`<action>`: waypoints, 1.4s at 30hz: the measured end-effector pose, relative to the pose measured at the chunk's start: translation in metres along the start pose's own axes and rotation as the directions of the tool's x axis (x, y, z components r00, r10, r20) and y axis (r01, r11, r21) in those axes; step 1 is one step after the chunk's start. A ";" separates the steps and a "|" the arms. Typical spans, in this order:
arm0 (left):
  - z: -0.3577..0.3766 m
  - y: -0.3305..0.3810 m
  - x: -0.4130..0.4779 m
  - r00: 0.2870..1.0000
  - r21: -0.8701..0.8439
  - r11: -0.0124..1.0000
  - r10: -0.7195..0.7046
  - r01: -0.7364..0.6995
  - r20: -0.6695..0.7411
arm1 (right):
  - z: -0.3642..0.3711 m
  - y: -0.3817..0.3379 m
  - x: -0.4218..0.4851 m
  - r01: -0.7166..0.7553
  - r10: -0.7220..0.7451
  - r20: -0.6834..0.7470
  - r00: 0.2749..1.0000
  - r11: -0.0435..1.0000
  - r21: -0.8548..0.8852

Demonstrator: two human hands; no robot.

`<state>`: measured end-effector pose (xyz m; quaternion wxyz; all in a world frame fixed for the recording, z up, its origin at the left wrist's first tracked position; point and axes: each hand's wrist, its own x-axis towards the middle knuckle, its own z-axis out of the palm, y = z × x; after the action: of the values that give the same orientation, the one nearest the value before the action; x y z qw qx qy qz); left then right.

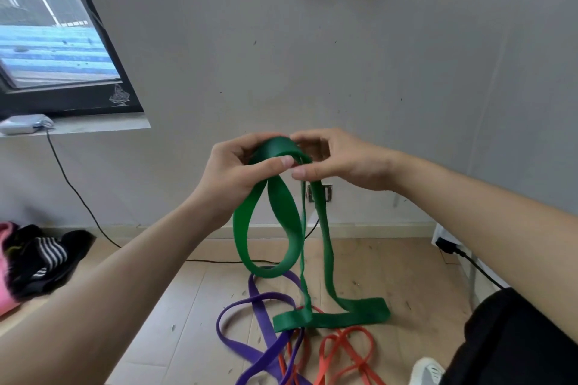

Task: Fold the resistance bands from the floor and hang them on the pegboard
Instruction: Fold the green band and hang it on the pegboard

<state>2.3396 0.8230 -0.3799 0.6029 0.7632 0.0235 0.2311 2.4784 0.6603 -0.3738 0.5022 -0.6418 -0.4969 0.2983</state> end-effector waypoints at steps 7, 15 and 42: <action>-0.007 -0.004 -0.001 0.996 0.053 0.996 -0.073 0.071 0.041 | 0.006 -0.001 0.004 0.046 -0.048 -0.147 0.988 0.999 -0.016; -0.007 -0.016 -0.002 0.984 0.167 0.979 -0.138 0.118 0.113 | 0.000 -0.011 0.004 0.127 -0.105 -0.302 0.947 0.991 0.053; 0.010 -0.075 -0.004 0.896 0.178 0.886 -0.441 0.428 0.042 | -0.058 -0.016 -0.016 0.218 -0.076 -0.477 0.876 0.944 0.250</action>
<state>2.3583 0.8329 -0.4530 0.5750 0.7942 0.1881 0.0562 2.5187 0.6251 -0.3419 0.7172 -0.5717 -0.3609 0.1690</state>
